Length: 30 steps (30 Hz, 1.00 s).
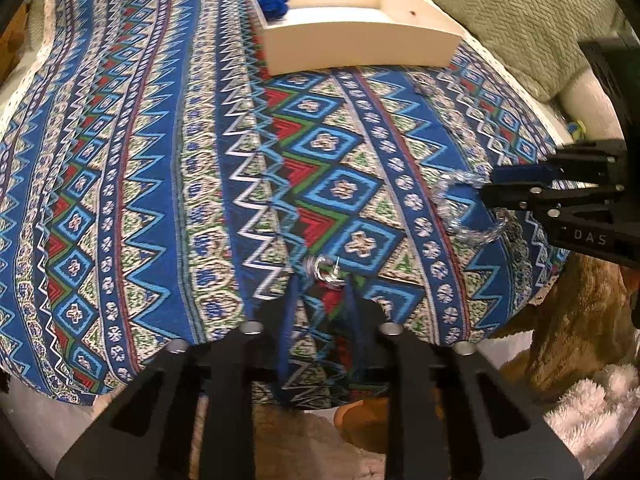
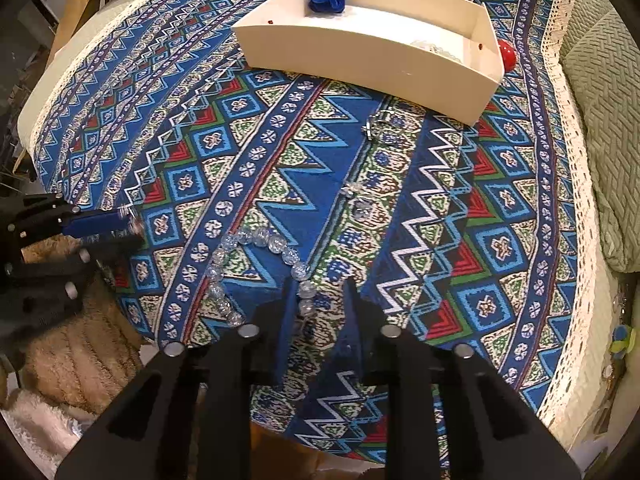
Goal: Organize jewelry
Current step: 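Grasp a silver earring with the left gripper while the right gripper grasps the clear crystal bracelet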
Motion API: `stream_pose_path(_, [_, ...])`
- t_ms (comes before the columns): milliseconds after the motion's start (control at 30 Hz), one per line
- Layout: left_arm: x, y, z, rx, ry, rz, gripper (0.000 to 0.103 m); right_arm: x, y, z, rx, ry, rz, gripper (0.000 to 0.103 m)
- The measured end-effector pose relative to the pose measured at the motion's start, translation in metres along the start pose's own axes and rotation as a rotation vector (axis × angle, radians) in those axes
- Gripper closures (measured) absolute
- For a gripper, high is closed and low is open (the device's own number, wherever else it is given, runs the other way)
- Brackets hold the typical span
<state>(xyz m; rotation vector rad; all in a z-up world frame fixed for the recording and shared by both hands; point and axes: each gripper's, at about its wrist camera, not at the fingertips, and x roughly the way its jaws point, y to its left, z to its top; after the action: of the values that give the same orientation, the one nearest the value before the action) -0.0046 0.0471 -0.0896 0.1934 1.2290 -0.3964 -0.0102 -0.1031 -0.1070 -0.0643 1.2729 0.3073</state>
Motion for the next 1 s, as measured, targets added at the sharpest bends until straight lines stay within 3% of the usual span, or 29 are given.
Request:
stream_pose_path(33, [-0.001, 0.004, 0.000, -0.011, 0.001, -0.004, 0.094, -0.001, -0.003, -0.001, 0.001, -0.001, 0.000, 0.085])
stream_pose_path(133, [-0.002, 0.016, 0.000, -0.044, 0.008, -0.040, 0.095, -0.002, -0.007, -0.002, 0.011, -0.003, 0.001, 0.092])
stream_pose_path(833, [0.005, -0.003, 0.016, 0.028, 0.013, -0.018, 0.098, -0.004, -0.011, -0.004, 0.024, -0.005, 0.016, 0.092])
stream_pose_path(900, [0.004, -0.003, 0.017, 0.027, 0.005, -0.021, 0.096, -0.004, -0.012, -0.004, 0.024, -0.005, 0.018, 0.092])
stream_pose_path(967, [0.003, -0.003, 0.019, 0.023, 0.002, -0.028, 0.078, -0.004, -0.012, -0.003, 0.025, -0.005, 0.021, 0.092])
stream_pose_path(1000, [0.003, -0.003, 0.019, 0.024, -0.004, -0.022, 0.076, -0.004, -0.012, -0.004, 0.027, -0.006, 0.021, 0.092])
